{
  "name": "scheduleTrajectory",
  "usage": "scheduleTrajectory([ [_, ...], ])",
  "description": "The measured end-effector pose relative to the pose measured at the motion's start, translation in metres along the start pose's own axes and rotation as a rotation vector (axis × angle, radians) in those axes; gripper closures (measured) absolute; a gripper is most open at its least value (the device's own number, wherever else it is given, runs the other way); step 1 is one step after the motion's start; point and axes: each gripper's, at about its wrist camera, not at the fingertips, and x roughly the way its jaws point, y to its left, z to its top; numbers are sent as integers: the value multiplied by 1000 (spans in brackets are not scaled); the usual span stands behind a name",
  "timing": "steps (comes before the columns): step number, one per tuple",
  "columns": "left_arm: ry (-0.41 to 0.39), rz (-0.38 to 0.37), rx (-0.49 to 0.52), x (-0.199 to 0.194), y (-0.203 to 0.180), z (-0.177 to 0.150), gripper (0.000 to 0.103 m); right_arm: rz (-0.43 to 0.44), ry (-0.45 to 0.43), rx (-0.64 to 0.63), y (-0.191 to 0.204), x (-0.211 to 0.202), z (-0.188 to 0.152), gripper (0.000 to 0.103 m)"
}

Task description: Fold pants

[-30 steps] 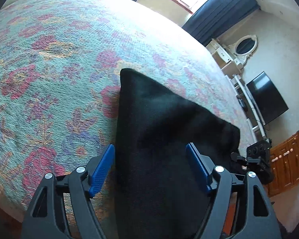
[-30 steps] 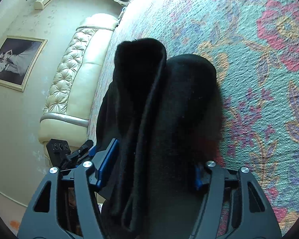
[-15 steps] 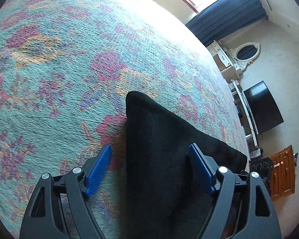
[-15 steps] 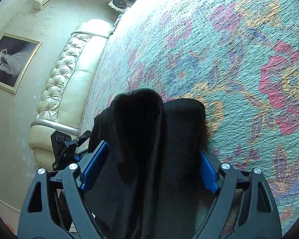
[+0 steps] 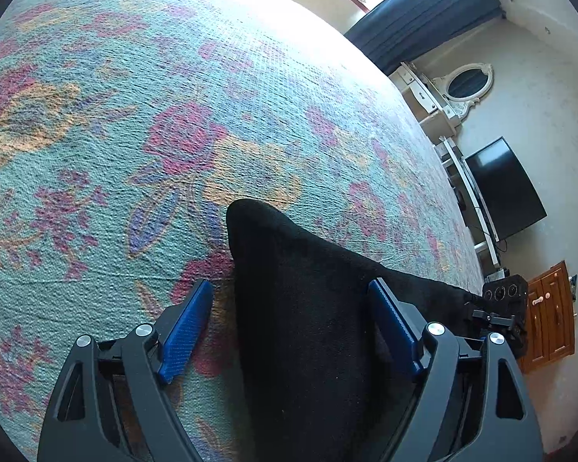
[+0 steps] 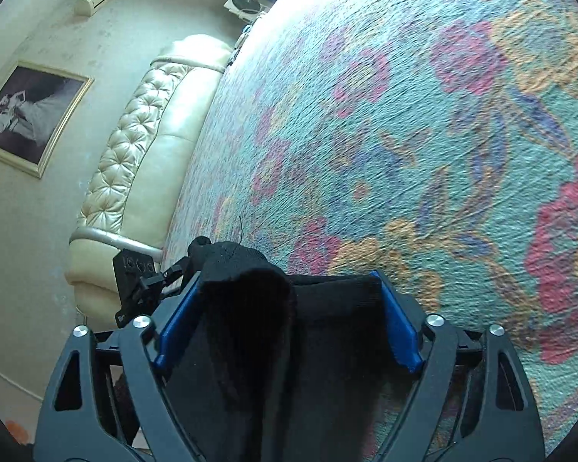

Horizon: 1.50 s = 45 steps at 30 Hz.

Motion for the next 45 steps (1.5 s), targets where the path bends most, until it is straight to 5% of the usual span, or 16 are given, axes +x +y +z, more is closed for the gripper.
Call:
scheduleTrajectory([
  [2,0,24,42,4,-6,2,48,17,-11,36,-7,-1,0,52],
  [10,-47,132,95,7,-22,8,68,-33,-106,-67,14,-10,2,63],
  [32,-125,217,41,29,2,92,70,-35,-176,-107,33,45,103,69],
  [45,-103,205,-6,49,16,100,67,62,-146,45,-18,67,121,69],
])
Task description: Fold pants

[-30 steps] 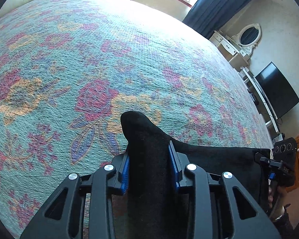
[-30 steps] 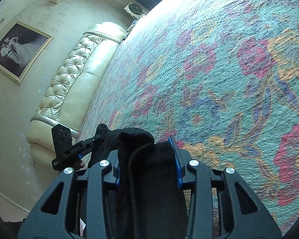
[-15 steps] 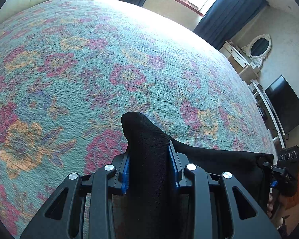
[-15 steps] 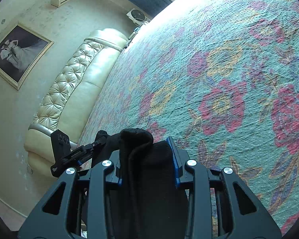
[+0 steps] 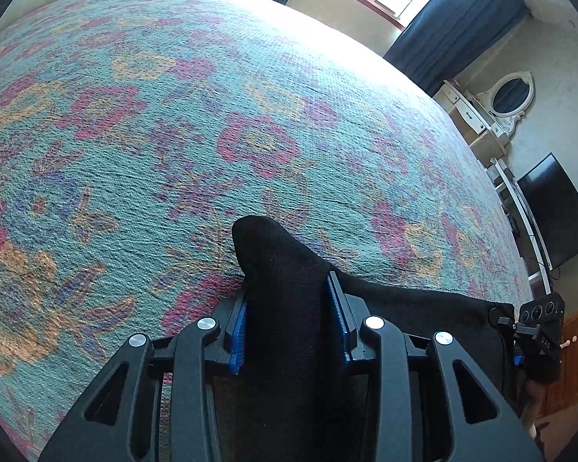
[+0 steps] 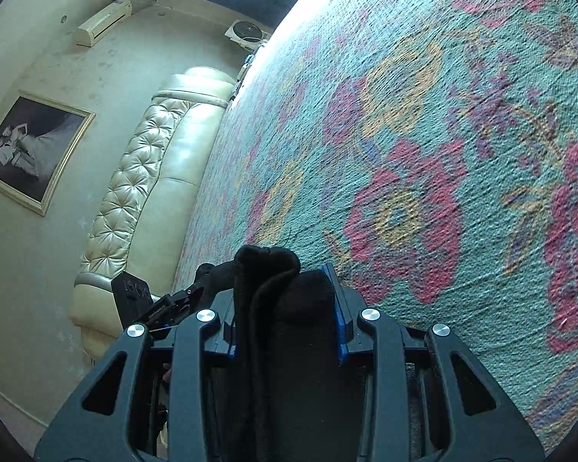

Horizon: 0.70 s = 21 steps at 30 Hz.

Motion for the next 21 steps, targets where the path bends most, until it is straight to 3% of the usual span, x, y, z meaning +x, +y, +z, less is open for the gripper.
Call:
scheduleTrajectory([
  [9,-3,-29,-12,2,6,-3,62,51,-11,1,-20,-11,-5,70],
  [13,8,-81,-26,-2,10,-3,54,60,-11,9,-22,-16,-6,69],
  [16,4,-171,-73,-18,19,-10,26,62,-13,26,-20,-29,-11,59],
  [18,14,-204,-101,-31,27,-20,26,44,-38,19,-18,-47,-18,45],
  [21,48,-213,-103,-50,37,-44,25,24,-59,34,-20,-77,-35,36],
])
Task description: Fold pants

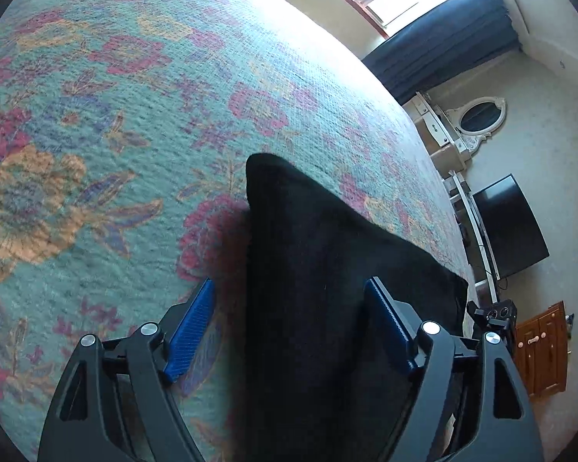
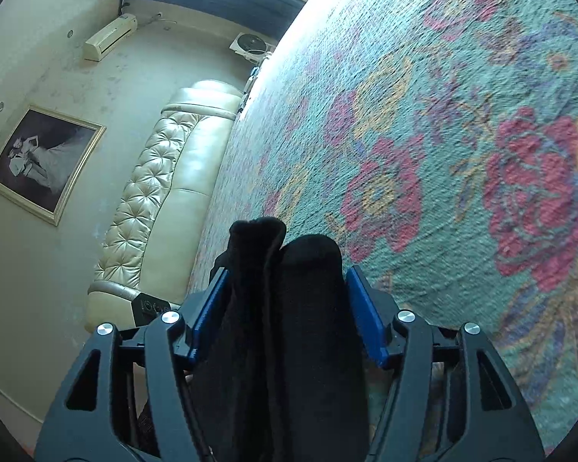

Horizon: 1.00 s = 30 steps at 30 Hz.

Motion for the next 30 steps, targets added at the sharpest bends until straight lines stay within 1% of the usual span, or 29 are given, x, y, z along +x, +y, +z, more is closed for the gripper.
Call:
scheduleTrajectory([
  [2,4,2,6,-16,4,-20,25,-19,-8,21,-6,-22,-12,33],
  [4,2,-8,-2,-32,8,-39,25,-18,13,24,-10,-38,-25,31],
  [6,4,-22,-25,-44,10,-57,22,-29,39,17,-11,-49,-37,30],
  [7,5,-28,-34,-49,10,-65,21,-29,49,20,-10,-54,-43,29],
  [9,14,-39,-45,-56,9,-79,20,-15,71,27,-7,-57,-54,22],
  [12,22,-63,-67,-61,6,-97,18,-14,103,18,0,-53,-67,19],
  [13,21,-68,-77,-62,6,-100,18,-23,104,5,3,-51,-71,19],
  [15,13,-76,-96,-60,4,-100,17,-45,89,-20,8,-47,-76,13],
  [18,0,-105,-138,-57,4,-98,17,-48,77,-11,14,-40,-78,9],
  [20,-4,-123,-153,-53,3,-96,17,-66,82,-21,18,-33,-80,8],
  [22,5,-123,-142,-49,-1,-95,17,-89,96,-43,23,-26,-81,6],
  [24,7,-99,-125,-44,-11,-99,16,-103,112,-60,27,-20,-80,4],
  [27,1,-93,-105,-44,-13,-102,14,-103,110,-72,28,-17,-76,4],
  [30,-11,-77,-91,-41,-20,-102,14,-94,111,-48,31,-10,-74,4],
])
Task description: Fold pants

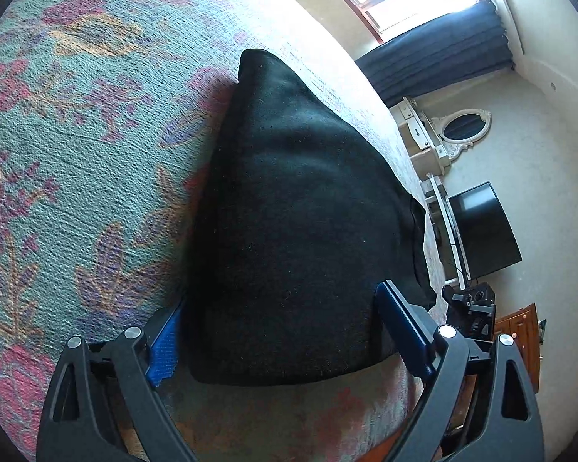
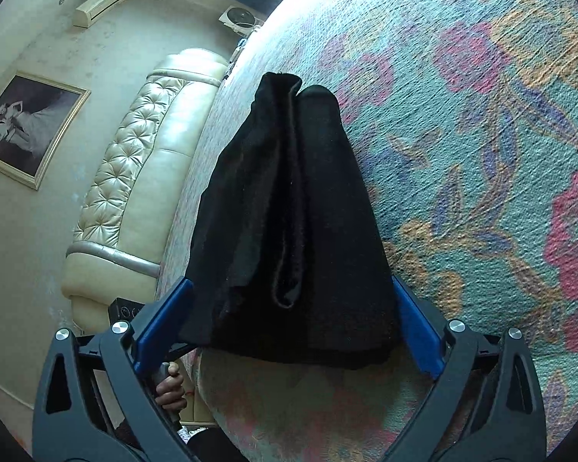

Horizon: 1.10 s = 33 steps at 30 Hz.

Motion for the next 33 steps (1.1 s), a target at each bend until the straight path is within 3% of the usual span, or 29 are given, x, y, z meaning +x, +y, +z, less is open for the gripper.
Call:
scheduleTrajectory([
  [2,-9,12,18,3,-4,-1,14,-23,20,-21,8,7,-3,5],
  [4,-12,27,34,2,-5,-4,15,-81,44,-46,14,13,-7,26],
  [5,-14,44,44,3,-8,-4,20,-92,55,-42,12,15,-9,43],
  [8,-12,112,103,6,-18,-7,29,-56,32,-17,5,11,-12,51],
  [14,-32,167,125,2,-27,-10,42,-42,14,12,5,9,-15,55],
  [19,-35,175,128,0,-28,-9,47,-24,9,28,-3,6,-16,56],
  [21,-30,158,125,2,-24,-6,43,-17,9,35,-6,7,-15,54],
  [23,-20,105,74,6,-14,-3,30,0,15,53,-17,4,-14,52],
  [25,-39,45,11,7,-3,-1,26,15,16,71,-21,3,-13,49],
  [27,-42,44,21,10,-4,2,26,21,16,81,-22,3,-11,46],
  [29,-31,94,98,14,-13,4,36,14,14,72,-22,3,-11,47],
  [33,-43,119,120,12,-18,2,47,8,3,56,-18,2,-13,55],
])
